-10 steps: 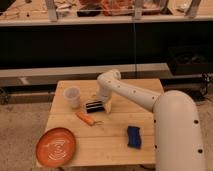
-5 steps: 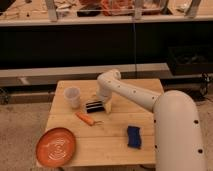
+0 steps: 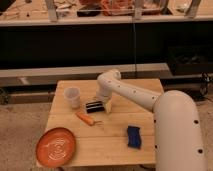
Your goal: Place the eraser on the white sponge
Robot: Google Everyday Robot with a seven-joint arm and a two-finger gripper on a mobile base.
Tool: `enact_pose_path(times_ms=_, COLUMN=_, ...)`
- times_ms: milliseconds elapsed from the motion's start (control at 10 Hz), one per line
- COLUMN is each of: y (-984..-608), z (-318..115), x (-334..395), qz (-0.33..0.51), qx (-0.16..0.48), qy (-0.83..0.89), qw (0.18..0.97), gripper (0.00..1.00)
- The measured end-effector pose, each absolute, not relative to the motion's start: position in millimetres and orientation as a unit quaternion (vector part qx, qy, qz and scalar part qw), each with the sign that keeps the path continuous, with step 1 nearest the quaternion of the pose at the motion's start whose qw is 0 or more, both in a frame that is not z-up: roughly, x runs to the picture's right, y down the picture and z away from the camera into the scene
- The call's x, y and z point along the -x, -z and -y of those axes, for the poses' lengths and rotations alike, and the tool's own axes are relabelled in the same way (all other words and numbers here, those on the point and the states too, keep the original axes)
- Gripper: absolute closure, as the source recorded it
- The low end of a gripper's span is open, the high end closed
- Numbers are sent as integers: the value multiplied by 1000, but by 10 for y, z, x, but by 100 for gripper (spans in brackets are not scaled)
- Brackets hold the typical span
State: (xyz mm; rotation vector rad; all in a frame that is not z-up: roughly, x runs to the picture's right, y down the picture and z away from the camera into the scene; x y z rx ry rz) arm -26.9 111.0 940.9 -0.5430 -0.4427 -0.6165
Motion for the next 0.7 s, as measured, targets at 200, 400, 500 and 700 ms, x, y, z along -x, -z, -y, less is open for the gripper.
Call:
enact_pose_path(times_ms=200, y=-9399, z=-1095, x=248, qz=213, qx=260, qy=295, qw=894, gripper=73)
enact_pose_path(times_ms=400, y=-9391, z=-1079, x=251, qz=213, qx=259, qy=296, qw=894, gripper=94)
enact_pose_path(times_ms=500, y=-9387, z=-1064, x=248, qz=213, qx=258, qy=296, qw=895, gripper=99)
enact_pose_path(times_ms=700, y=-9378, z=-1066, x=253, qz=213, qx=259, qy=297, qw=894, gripper=100)
